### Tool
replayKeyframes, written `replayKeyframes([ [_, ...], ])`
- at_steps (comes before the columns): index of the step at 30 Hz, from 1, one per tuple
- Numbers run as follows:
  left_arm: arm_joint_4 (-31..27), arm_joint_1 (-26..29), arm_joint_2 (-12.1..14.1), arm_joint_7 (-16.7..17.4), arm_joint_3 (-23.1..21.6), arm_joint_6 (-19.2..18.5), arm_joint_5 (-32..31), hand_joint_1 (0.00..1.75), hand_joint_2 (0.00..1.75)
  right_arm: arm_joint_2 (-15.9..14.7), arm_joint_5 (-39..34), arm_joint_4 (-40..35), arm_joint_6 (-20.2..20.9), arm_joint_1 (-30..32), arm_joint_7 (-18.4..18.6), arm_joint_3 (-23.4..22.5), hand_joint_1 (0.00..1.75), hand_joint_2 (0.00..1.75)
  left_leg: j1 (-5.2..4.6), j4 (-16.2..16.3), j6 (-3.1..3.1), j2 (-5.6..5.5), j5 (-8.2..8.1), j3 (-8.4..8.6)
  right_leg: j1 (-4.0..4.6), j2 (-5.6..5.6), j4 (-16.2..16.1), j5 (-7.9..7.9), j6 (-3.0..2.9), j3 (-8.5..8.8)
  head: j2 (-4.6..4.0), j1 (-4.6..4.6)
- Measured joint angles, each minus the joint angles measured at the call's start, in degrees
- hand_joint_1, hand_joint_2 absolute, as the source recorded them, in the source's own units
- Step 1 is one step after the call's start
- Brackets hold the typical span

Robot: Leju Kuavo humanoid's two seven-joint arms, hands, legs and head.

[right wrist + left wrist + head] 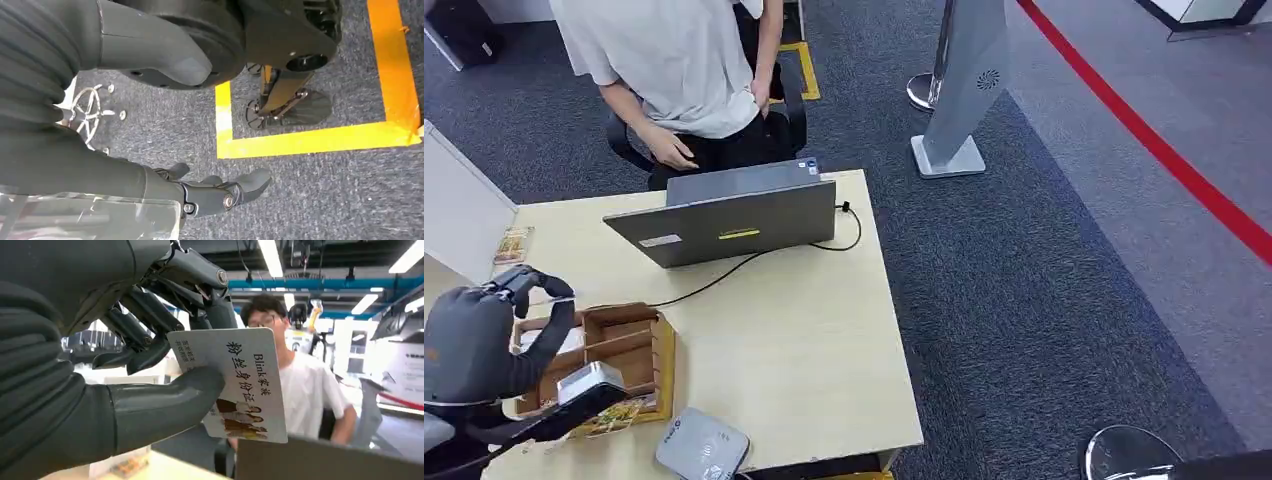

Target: Pass the card to the sensor for recognition and then transmit it.

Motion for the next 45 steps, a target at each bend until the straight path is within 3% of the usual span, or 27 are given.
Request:
replayKeyframes([
  [7,-0.15,3.78,-2.94,0.63,-5.83,-1.84,-1.16,1.75,1.75,-0.33,0.98,-2.45,-0.24,0.47,1.16,-0.37,0.00,1.75,0.00,0.00,0.00,-0.02,0.00,-0.01,0.00,0.00,0.00,-0.01,0.00,-0.01,0.00,-0.04],
  [13,-0.13,5.54,-3.82,-0.70,-9.31,-3.74,-0.92,1.75,1.75,-0.46,1.95,-2.91,0.13,0.47,1.62,-0.79,0.00,1.75,0.00,0.00,0.00,-0.02,-0.01,-0.01,0.00,0.00,0.00,-0.01,0.00,-0.01,0.00,-0.04],
  [26,-0.11,9.56,-4.00,-2.21,-11.17,-4.81,-1.12,1.75,1.75,-1.81,3.15,-2.64,3.89,0.17,2.45,-1.44,0.00,1.75,0.00,0.00,0.01,-0.04,-0.01,-0.03,0.00,-0.04,0.01,-0.01,0.00,-0.01,0.00,-0.04],
  [32,-0.28,13.29,-2.66,0.28,-11.17,-3.17,-3.58,1.75,1.75,-2.05,4.39,-2.16,3.76,0.34,2.29,-2.25,0.00,1.75,0.00,0.00,0.02,-0.06,-0.02,-0.04,0.00,-0.05,0.01,-0.05,0.02,-0.02,0.00,-0.04],
  [45,-0.79,17.30,1.55,5.42,-12.59,-0.81,-1.64,1.75,1.75,-2.16,9.48,-2.60,4.07,0.74,4.85,-5.27,0.00,1.75,0.00,-0.01,0.02,-0.08,-0.02,-0.03,0.00,-0.07,0.02,-0.06,0.02,0.00,0.00,-0.04],
])
